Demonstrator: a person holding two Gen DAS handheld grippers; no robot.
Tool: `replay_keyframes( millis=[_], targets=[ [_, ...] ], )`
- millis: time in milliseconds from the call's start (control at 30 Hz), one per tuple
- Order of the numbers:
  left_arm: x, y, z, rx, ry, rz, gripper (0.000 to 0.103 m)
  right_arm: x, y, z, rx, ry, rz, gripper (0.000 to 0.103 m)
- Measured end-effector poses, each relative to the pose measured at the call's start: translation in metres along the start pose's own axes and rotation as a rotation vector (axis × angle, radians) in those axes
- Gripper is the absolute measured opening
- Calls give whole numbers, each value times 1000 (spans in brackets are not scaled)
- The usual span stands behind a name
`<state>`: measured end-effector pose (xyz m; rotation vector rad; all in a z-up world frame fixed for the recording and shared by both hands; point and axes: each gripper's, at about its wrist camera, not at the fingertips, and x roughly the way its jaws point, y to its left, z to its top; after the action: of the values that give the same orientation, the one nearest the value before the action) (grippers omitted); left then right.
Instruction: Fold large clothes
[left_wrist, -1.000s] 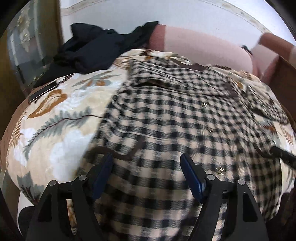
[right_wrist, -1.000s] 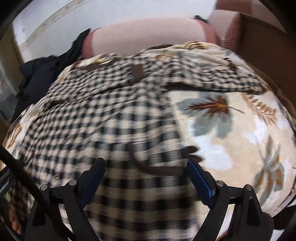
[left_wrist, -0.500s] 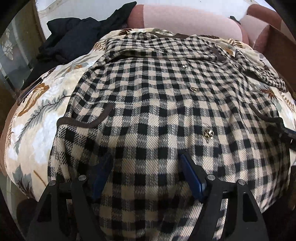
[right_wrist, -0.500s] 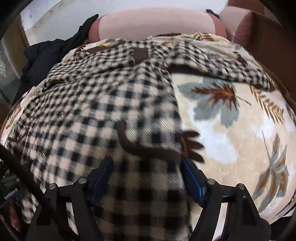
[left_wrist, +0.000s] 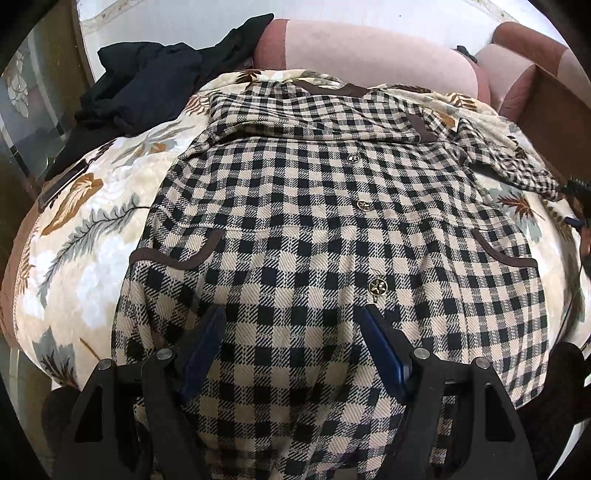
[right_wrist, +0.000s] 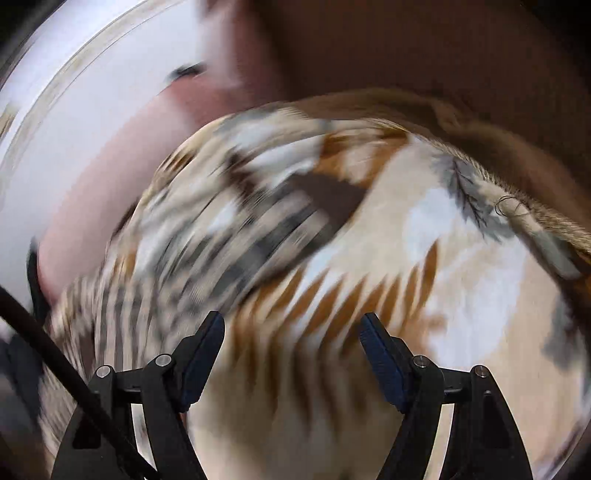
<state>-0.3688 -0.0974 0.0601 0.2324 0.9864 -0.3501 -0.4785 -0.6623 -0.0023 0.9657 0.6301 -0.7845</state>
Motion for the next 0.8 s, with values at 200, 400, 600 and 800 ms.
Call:
replay_keyframes(
  millis=[200,400,600,800],
  targets=[
    [7,-9,1,24,25,33,74,36,-10,41,150,-7,54,78],
    [1,-8,-1,20,5,32,74,8,2,63,119,-65,31,21],
    [-5,0,-4,-6,-23,7,74,-39,33,65,1,-150,-28,20],
    [-14,16,-11,-62,-48,-10,74,-66,167,19,-351,-146,60,20]
  ],
)
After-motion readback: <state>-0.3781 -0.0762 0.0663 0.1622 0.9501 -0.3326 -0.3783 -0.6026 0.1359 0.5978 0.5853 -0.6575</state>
